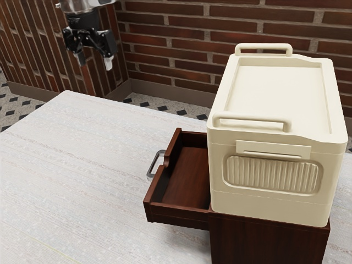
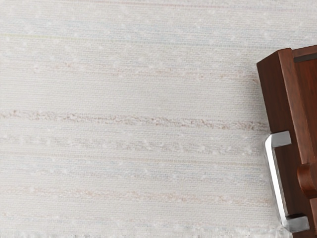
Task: Push the drawer handle with one arm to close the drawer
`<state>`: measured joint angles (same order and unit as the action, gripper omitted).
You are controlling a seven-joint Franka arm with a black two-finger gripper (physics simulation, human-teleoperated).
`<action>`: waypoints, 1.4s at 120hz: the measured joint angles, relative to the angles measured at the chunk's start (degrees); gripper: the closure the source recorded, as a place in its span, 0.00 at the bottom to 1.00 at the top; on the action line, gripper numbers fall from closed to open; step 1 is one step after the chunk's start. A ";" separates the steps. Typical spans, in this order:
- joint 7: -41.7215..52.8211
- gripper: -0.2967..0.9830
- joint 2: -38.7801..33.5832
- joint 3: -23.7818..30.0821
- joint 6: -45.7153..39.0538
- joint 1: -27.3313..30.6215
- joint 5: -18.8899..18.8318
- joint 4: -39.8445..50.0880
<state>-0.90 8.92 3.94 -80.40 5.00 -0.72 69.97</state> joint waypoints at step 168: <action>75.74 0.83 -17.38 23.42 -47.41 14.92 8.33 59.29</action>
<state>74.83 -8.46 27.36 -127.81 19.93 7.61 129.27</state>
